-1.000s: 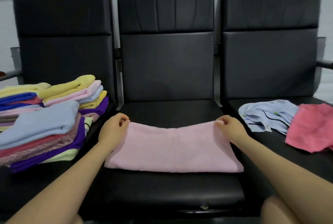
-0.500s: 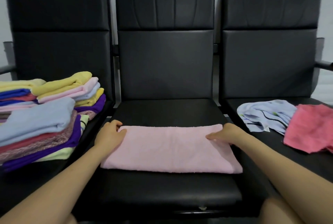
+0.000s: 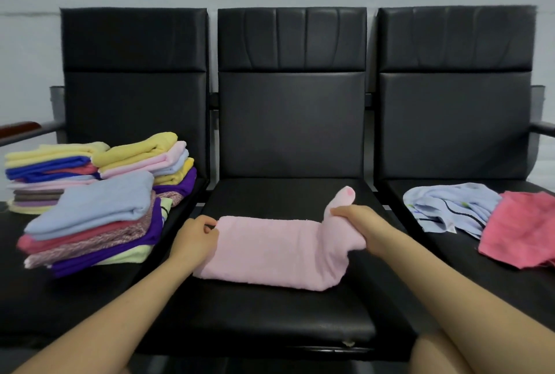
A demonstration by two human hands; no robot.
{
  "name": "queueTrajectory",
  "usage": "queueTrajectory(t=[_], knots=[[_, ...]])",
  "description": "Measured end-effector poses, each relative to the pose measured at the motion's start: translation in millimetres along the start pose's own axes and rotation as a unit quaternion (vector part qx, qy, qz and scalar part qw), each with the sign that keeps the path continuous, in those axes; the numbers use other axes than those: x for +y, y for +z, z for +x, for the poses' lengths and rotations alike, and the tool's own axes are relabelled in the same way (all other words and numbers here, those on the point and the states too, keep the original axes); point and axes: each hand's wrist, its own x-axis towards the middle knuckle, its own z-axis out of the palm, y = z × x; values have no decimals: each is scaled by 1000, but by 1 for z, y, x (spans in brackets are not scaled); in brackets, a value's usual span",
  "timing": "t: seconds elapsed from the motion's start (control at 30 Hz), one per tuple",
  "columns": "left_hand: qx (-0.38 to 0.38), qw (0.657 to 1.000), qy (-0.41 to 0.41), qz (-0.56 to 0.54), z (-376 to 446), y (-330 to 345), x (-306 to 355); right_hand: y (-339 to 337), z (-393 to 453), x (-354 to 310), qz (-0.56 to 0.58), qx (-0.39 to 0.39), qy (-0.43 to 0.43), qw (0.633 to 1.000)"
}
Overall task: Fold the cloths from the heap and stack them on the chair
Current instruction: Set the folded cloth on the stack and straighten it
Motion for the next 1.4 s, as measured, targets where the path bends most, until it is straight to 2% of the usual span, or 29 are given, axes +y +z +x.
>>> queueTrajectory(t=[0.13,0.2,0.27,0.33,0.43,0.53,0.63,0.77,0.87,0.97,1.13,1.27,1.4], knots=[[39,998,42,-16,-15,-4,14,38,-9,-14,112,-120,-37,986],[14,997,64,-30,-20,1,23,53,-17,-17,157,-220,-55,961],[-38,996,49,-59,-24,7,34,60,-17,-15,134,-263,-77,952],[-79,995,30,-53,-25,15,43,62,-10,-9,47,-229,-108,966],[-107,989,-3,-102,-24,26,57,51,12,4,-136,-111,-179,968],[-163,978,-38,-122,-23,42,65,36,27,14,-176,-59,-172,968],[-166,982,-24,-90,-23,47,78,32,29,18,-198,-75,-137,968],[-130,985,-15,-115,-18,27,86,39,29,18,-200,-83,-147,965],[-111,985,-6,-130,-8,11,69,47,27,15,-198,-92,-163,962],[-107,990,0,-97,-3,-6,45,54,24,13,-209,-103,-170,958],[-131,988,-46,-71,-1,-24,9,61,24,14,-233,-111,-173,951],[-117,981,-96,-117,2,-28,-2,66,22,12,-246,-102,-177,948],[-151,969,-125,-148,1,-25,4,71,23,12,-236,-89,-174,952]])
